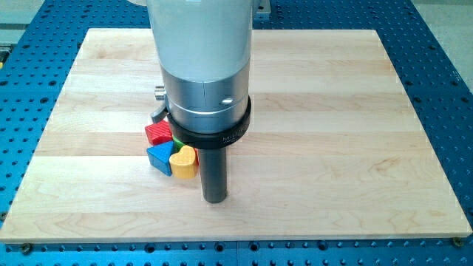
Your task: Place the cube to the top center of the board
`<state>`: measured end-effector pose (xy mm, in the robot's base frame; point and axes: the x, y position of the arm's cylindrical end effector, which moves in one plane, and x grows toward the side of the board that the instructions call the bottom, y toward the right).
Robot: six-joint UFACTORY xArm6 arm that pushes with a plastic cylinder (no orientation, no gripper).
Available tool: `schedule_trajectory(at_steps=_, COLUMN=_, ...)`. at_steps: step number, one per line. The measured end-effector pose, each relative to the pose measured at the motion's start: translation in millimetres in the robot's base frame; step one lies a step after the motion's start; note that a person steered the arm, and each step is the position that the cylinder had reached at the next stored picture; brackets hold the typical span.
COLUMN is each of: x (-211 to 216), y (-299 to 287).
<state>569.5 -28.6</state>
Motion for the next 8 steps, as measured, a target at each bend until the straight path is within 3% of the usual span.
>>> schedule_trajectory(at_steps=4, x=9, y=-11)
schedule_trajectory(at_steps=5, x=22, y=-87)
schedule_trajectory(at_steps=6, x=-38, y=-102)
schedule_trajectory(at_steps=7, x=-86, y=-74)
schedule_trajectory(at_steps=8, x=-85, y=-57)
